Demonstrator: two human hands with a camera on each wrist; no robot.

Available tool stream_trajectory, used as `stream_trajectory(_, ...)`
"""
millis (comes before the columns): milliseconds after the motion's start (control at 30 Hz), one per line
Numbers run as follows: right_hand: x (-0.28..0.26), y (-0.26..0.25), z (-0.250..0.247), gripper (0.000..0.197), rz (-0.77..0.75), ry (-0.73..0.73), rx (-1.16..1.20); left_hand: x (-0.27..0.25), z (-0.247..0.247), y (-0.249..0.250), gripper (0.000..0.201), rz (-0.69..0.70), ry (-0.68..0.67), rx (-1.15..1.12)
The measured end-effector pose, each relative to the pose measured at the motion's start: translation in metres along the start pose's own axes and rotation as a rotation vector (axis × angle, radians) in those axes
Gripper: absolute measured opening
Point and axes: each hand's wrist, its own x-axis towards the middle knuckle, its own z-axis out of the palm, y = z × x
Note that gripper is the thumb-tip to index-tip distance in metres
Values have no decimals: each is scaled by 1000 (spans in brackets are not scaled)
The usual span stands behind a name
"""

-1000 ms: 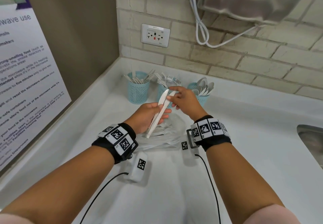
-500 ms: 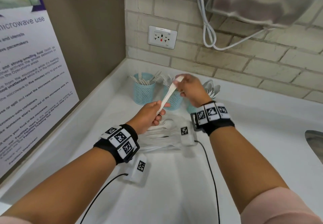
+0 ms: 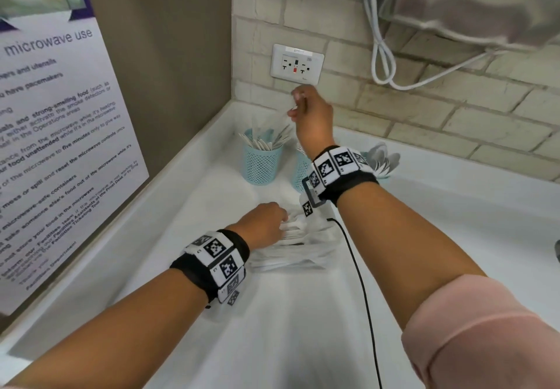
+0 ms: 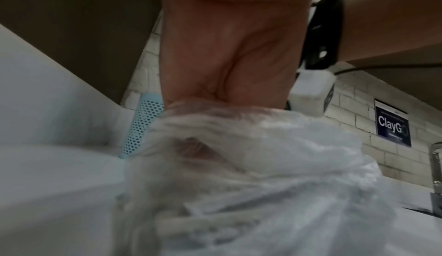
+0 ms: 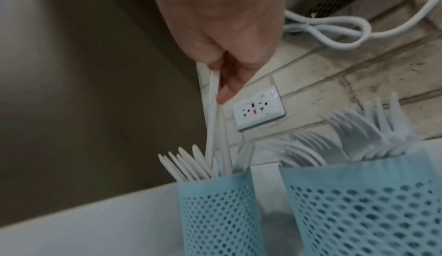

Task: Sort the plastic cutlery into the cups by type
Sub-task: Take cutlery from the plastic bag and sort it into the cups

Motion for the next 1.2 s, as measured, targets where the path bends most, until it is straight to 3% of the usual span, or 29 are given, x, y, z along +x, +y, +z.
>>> stream_trajectory(133,4,20,24,24,-69,-229,-379,2,3,0,38,-5,-4,96)
stream_trajectory(367,-2,25,38,34,-180,-488,-850,6,6,-4,39,17,-6,155)
stream_trajectory(500,-1,17,33,37,-131,-603,-884,4,6,-3,46,18,-11,180)
stream_trajectory(567,0,8,20,43,-79,-595,-825,3,7,-2,48,20,-8,202)
stream_trajectory(667,-5,-4,-9,30,81,-365,-335,3,7,0,46,25,-27,225)
stream_trajectory(733,-15,-9,-34,27,235,-319,-45,3,7,0,46,29,-34,229)
stream_trajectory(800,-28,-14,-58,27,336,-521,-135,3,7,0,47,29,-36,230)
stream_trajectory(867,-40,-10,-73,17,382,-834,-460,3,8,1,52,21,-36,230)
stream_trajectory(933,-52,0,-79,25,364,-1021,-737,3,9,4,57,17,-26,233)
stream_trajectory(1100,-81,30,-78,44,398,-1110,-836,6,8,10,56,16,13,213)
stream_trajectory(1200,-94,47,-72,59,423,-1042,-781,8,8,8,52,7,0,178)
